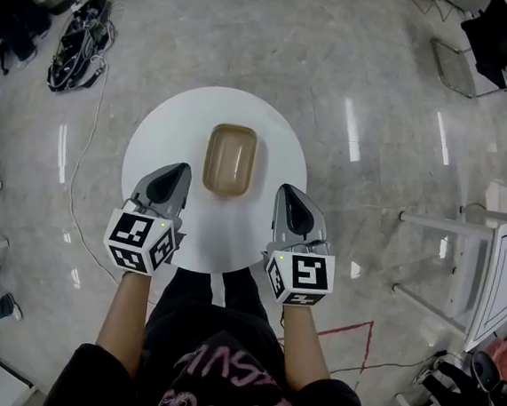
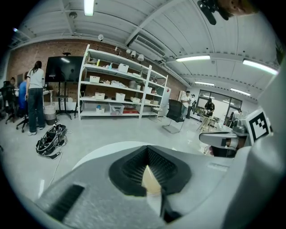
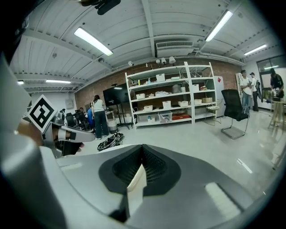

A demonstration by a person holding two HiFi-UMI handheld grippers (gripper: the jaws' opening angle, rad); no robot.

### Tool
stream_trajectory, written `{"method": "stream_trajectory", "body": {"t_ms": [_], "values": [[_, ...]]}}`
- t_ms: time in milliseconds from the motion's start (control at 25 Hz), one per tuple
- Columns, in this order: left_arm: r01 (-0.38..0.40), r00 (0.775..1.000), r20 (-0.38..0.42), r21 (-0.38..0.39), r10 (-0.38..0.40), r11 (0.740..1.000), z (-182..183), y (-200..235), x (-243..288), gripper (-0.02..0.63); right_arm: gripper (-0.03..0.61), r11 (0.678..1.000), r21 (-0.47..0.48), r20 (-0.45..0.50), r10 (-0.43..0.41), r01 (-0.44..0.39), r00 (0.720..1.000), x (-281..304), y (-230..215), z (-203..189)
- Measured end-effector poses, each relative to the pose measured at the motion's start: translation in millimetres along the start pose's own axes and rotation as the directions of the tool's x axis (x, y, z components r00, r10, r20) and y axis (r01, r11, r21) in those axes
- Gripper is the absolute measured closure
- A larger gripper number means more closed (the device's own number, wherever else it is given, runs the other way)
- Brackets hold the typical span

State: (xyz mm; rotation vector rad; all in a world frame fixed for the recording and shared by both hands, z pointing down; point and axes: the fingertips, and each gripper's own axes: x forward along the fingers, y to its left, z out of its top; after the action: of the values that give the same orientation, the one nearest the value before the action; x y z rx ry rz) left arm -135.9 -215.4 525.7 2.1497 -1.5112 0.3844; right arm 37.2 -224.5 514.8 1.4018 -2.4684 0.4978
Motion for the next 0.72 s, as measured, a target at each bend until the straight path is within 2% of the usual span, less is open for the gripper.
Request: {"method": "stream_trajectory", "body": {"t_ms": [440,720], "values": [[0.019,0.999,-0.042,-0.026,-0.021,0.999,-28.0,19.6,20.0,0.615,0.568,0.999,0.027,-0.027,-0.022,0.023,0.999,21.1,6.5,-25.5],[0.054,0.995,-0.083,-0.053,-0.058,0.997,-51.7,29.4,37.1,0.572,0.568,0.999,0.031,-0.062,-0.03,0.032,0.998,32.0,10.2,-49.4]]}}
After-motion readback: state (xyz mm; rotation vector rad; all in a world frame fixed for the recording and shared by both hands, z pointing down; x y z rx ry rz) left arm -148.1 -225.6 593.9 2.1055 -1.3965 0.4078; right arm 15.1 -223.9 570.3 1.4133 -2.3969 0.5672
